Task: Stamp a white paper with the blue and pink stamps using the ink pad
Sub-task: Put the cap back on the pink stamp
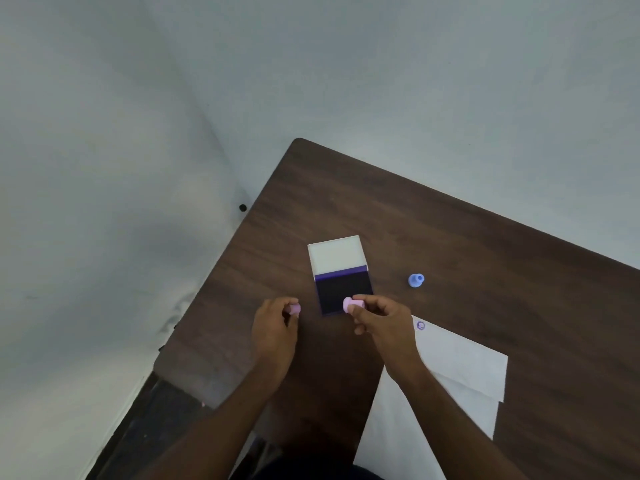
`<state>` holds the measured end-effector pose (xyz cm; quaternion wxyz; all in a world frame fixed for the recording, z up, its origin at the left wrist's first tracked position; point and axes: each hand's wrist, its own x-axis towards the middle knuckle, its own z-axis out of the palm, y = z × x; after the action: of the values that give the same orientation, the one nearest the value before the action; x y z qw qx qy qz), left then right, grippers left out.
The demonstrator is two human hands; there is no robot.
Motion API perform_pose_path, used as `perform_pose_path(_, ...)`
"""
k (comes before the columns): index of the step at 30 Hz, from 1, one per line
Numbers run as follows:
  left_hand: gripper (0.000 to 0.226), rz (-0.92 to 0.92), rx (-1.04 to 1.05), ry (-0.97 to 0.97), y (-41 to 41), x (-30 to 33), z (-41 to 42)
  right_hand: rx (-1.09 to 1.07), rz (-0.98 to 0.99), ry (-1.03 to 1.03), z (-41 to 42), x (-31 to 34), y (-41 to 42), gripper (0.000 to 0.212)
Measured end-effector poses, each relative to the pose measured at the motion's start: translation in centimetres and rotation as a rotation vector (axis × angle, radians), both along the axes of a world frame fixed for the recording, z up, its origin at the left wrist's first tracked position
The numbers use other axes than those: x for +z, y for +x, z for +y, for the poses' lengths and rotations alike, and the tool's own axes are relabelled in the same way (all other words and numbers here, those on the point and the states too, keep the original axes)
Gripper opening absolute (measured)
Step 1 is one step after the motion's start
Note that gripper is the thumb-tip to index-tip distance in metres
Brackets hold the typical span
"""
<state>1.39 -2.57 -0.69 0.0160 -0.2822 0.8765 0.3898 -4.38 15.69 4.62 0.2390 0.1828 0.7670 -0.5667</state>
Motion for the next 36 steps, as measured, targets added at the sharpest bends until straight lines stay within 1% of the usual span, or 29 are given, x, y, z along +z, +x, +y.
perform_pose_path(2,0.024,-0.025,0.034,0.004,0.3,-0.5,-0.9,0.025,-0.008,0.0,-0.6,0.1,0.2,0.027)
perform_pose_path(4,0.035,-0.063,0.023,-0.021,0.4,-0.9,-1.3,0.042,-0.013,0.007,-1.1,0.1,0.4,0.027)
perform_pose_path(7,0.044,-0.078,-0.005,-0.053,0.4,-1.1,-1.5,0.058,-0.007,0.004,-1.7,0.0,0.6,0.028)
perform_pose_path(9,0.043,-0.097,-0.025,-0.086,0.3,-1.2,-1.3,0.058,0.0,0.003,-2.0,0.0,0.6,0.027)
perform_pose_path(11,0.037,-0.094,-0.025,-0.097,0.2,-1.3,-1.1,0.059,0.005,0.003,-2.2,0.1,0.6,0.025)
perform_pose_path(14,0.033,-0.061,0.011,-0.025,0.0,-1.1,-1.0,0.066,0.001,0.0,-2.5,0.2,0.7,0.024)
perform_pose_path(17,0.028,-0.056,0.049,0.146,-0.2,-0.1,-1.0,0.068,0.003,0.011,-2.6,0.1,0.6,0.023)
perform_pose_path(21,0.034,-0.072,0.108,0.383,-0.4,0.4,-1.1,0.056,-0.014,0.02,-2.5,-0.2,0.3,0.025)
perform_pose_path(25,0.03,0.013,0.236,0.628,-0.7,1.0,-0.6,0.037,-0.017,0.021,-2.3,-0.3,0.2,0.027)
perform_pose_path(28,0.029,0.02,0.33,0.852,-0.8,1.3,-0.4,0.024,-0.025,0.012,-2.4,-0.4,0.2,0.026)
perform_pose_path(32,0.027,-0.064,0.414,1.045,-1.0,1.9,-0.4,0.013,-0.031,-0.007,-2.3,-0.5,0.4,0.026)
perform_pose_path(34,0.026,-0.054,0.445,1.142,-0.9,2.2,-0.6,0.01,-0.037,-0.02,-2.3,-0.5,0.4,0.026)
perform_pose_path(36,0.027,-0.028,0.432,1.174,-0.7,2.4,-0.7,-0.003,-0.048,-0.04,-2.4,-0.4,0.4,0.026)
